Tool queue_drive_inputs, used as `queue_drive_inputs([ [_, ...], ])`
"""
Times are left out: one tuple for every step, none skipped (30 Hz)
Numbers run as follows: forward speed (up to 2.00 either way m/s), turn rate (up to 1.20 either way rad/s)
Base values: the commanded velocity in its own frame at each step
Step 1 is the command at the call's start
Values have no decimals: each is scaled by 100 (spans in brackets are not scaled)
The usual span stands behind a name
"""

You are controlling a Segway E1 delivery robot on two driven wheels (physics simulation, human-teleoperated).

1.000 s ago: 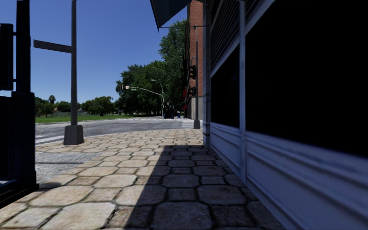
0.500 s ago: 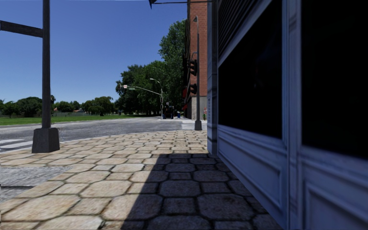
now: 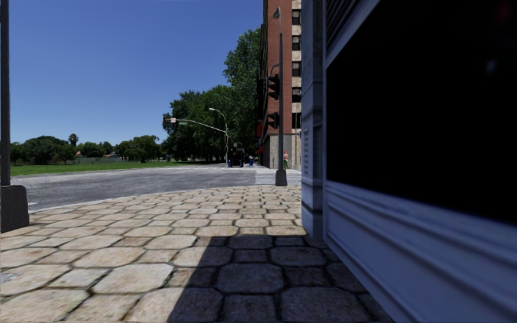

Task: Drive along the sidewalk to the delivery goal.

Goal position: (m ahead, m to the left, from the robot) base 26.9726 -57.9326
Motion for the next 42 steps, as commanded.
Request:
queue_drive_inputs([
  [200, 0],
  [200, 0],
  [200, 0],
  [200, 0],
  [200, 0],
  [200, 0],
  [200, 0],
  [200, 0],
  [200, 0],
  [200, 0],
  [200, 0],
  [200, 0],
  [200, 0],
  [200, 0],
  [200, 0],
  [200, 0],
  [200, 0],
  [200, 0],
  [200, 0],
  [200, 0],
  [200, 0],
  [200, 0],
  [200, 0],
  [200, 0],
  [200, 0],
  [200, 0],
  [200, 0],
  [200, 0],
  [200, 0],
  [200, 0],
  [200, 0],
  [200, 0],
  [200, 0],
  [200, 0],
  [200, 0],
  [200, 0],
  [200, 0],
  [200, 0],
  [200, 0],
  [200, 0],
  [200, 0],
  [200, 0],
])
